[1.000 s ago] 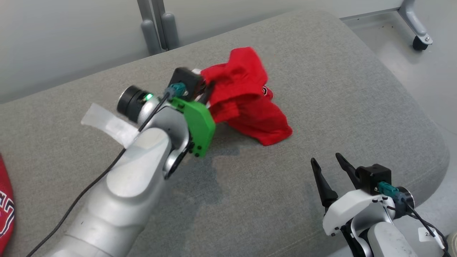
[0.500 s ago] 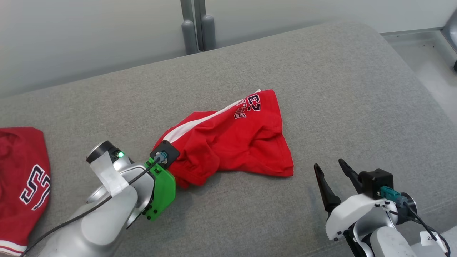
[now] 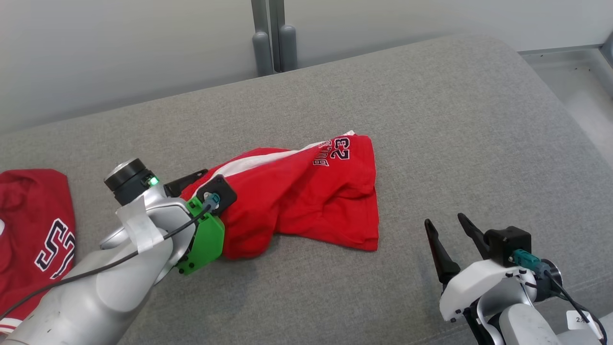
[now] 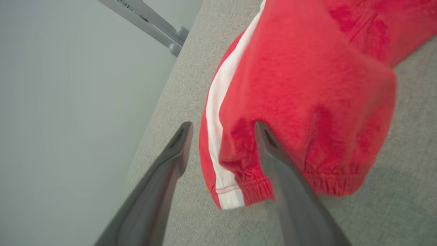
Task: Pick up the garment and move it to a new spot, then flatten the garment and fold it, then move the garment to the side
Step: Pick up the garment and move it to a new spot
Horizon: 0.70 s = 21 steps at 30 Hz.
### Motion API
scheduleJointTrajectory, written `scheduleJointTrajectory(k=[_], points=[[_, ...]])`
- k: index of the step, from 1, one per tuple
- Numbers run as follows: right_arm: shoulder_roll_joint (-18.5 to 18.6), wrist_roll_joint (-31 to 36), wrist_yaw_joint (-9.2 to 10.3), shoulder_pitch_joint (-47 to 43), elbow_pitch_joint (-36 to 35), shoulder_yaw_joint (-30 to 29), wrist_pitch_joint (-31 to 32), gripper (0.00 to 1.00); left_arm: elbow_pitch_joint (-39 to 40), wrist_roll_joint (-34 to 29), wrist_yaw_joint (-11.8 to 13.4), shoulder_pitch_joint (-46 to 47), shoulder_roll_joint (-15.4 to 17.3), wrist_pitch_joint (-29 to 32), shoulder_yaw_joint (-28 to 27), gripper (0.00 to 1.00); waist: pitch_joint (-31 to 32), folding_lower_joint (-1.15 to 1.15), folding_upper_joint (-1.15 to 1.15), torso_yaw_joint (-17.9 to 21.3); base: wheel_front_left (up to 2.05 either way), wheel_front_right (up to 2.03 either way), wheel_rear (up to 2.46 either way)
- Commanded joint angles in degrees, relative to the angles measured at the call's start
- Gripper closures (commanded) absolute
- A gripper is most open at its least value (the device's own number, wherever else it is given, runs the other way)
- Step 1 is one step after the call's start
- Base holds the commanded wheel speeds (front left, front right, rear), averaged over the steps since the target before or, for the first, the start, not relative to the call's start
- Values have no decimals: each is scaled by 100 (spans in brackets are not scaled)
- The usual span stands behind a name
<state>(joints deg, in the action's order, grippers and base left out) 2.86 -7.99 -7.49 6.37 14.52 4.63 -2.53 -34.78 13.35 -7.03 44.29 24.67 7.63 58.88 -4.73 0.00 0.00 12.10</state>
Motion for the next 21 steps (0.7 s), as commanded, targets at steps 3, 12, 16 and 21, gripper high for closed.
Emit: scheduleJointTrajectory(k=[3,12,16,21], points=[[5,-28,0,-51,6,-50,8,0,-69,112,171,-36,15,-58,-122,0,29,0,0,-24,0,0,0],[5,-137,0,-189,-102,-286,-86,0,253,1130,1272,-808,-149,-914,-1235,0,175,0,0,-236,0,0,0],[5,-317,0,-238,-130,-351,-167,0,593,1803,1702,-1421,-346,-1664,-1902,0,256,0,0,-349,0,0,0],[5,-420,0,-220,-104,-357,-300,0,1115,2415,2079,-2227,-629,-2243,-2763,0,353,0,0,-479,0,0,0]])
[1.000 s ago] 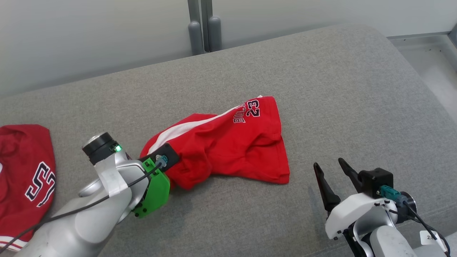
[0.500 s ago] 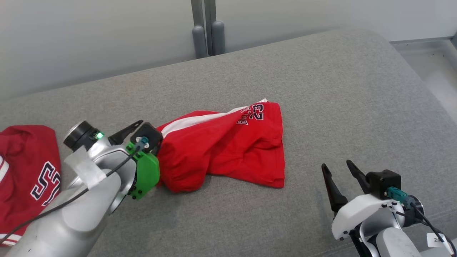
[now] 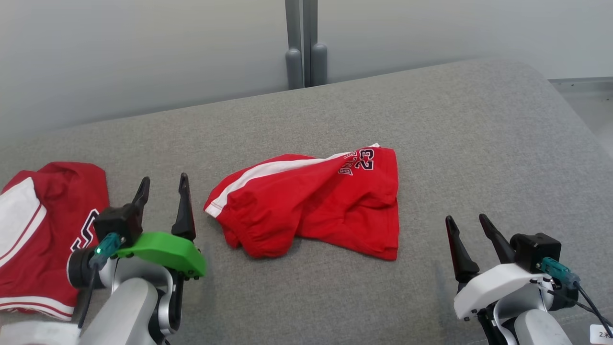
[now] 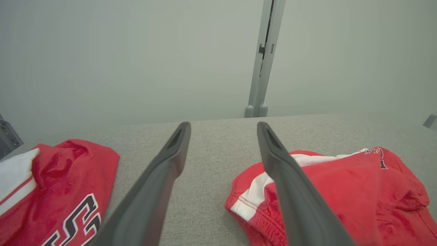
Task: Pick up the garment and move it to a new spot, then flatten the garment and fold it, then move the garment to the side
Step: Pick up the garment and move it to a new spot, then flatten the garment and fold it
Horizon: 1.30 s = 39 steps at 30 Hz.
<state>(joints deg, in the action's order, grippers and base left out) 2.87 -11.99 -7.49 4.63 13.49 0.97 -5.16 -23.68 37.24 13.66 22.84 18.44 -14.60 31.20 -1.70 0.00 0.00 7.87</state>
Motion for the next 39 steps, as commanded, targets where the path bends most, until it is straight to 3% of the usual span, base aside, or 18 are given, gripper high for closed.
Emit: scheduleJointTrajectory(k=[1,6,13,24,39], points=[[3,-78,0,-48,-4,21,-74,0,139,92,58,-238,-70,-44,-175,0,69,0,0,-87,0,0,0],[7,-144,0,-50,-4,23,-150,0,984,-153,133,-1082,-380,-52,-1013,0,128,0,0,-237,0,0,0],[6,-80,0,-116,2,-5,-146,0,1707,-890,-481,-2091,-726,-56,-1569,0,274,0,0,-401,0,0,0],[5,99,0,-320,68,118,-228,0,1624,-1359,-1122,-3004,-736,-56,-1882,0,449,0,0,-509,0,0,0],[96,197,0,-440,124,405,-257,0,1486,-1525,-1324,-3413,-731,-57,-2439,0,638,0,0,-878,0,0,0]])
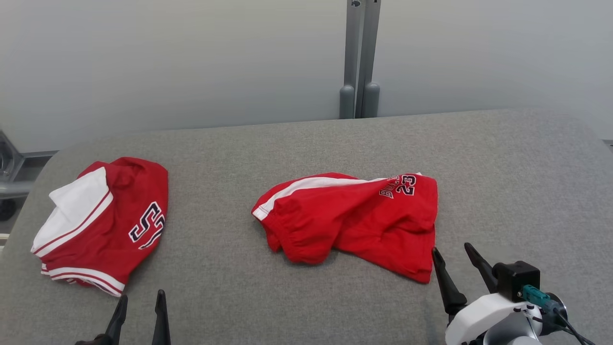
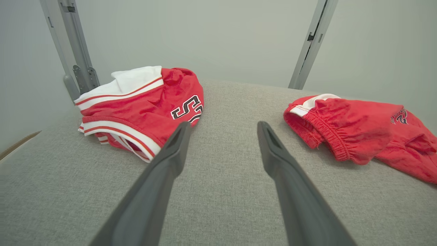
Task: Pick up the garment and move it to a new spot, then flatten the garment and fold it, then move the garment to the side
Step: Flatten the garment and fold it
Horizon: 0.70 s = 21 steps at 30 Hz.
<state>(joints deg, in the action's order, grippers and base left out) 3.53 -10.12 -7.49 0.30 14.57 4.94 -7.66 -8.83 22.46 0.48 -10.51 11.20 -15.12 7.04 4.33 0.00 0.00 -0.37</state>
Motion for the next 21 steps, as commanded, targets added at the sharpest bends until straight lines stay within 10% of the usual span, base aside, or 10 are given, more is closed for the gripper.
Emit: scheduleJointTrajectory(k=[1,21], points=[[35,10,0,-9,18,25,7,0,-7,-46,-20,-94,-8,-5,-34,0,43,0,0,-74,0,0,0],[-14,-3,0,25,8,-56,149,0,-145,-45,-208,-3,-102,6,48,0,-24,0,0,-47,0,0,0]])
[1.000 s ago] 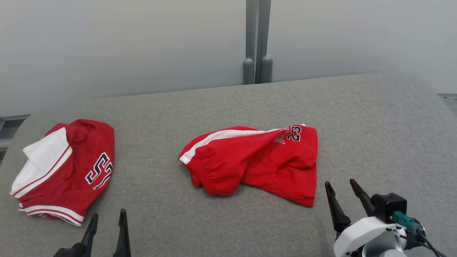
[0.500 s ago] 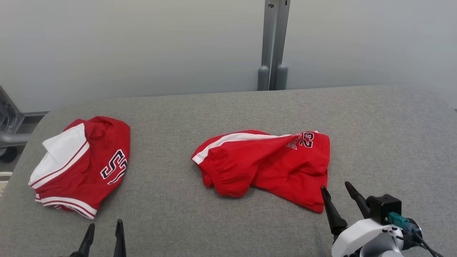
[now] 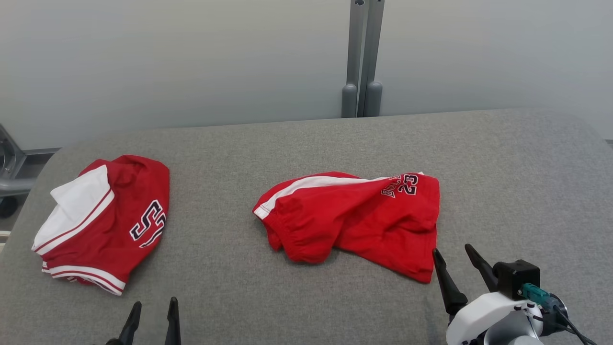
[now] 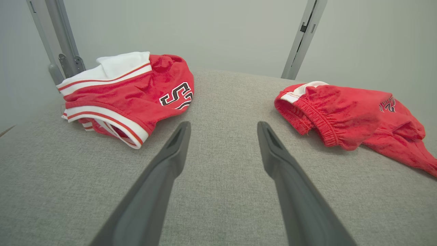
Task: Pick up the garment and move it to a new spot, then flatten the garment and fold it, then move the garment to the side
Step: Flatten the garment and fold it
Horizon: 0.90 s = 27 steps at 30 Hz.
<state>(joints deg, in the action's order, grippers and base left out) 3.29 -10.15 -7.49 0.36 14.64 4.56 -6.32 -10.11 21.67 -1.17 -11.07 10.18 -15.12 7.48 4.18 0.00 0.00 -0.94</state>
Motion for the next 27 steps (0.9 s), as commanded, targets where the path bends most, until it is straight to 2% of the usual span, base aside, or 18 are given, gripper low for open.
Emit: scheduleJointTrajectory(k=[1,6,9,12,17,19,24,27], points=[[8,9,0,39,5,-16,53,0,-51,95,-87,68,-18,61,27,0,-20,0,0,15,0,0,0],[75,-6,0,232,12,35,458,0,-29,231,-217,333,-35,367,133,0,-111,0,0,2,0,0,0],[200,-95,0,539,-29,50,1007,0,-21,440,-314,725,-53,917,257,0,-230,0,0,-38,0,0,0],[423,-265,1,1002,18,80,1839,0,-41,644,-325,1290,-132,1668,378,0,-407,0,0,-69,0,0,0],[842,-537,0,2123,140,238,3086,0,-232,1050,-100,2339,-386,2923,486,0,-873,0,0,-94,0,0,0],[1000,-633,3,2551,250,305,3400,0,-330,1218,25,2726,-485,3302,523,0,-1035,0,0,-91,0,0,0],[1194,-817,1,3346,609,428,3715,0,-644,1255,303,3479,-613,4052,837,0,-1394,0,0,-160,0,0,0],[1286,-862,1,3683,813,515,3754,0,-836,1162,430,3803,-637,4306,994,0,-1572,0,0,-187,0,0,0]])
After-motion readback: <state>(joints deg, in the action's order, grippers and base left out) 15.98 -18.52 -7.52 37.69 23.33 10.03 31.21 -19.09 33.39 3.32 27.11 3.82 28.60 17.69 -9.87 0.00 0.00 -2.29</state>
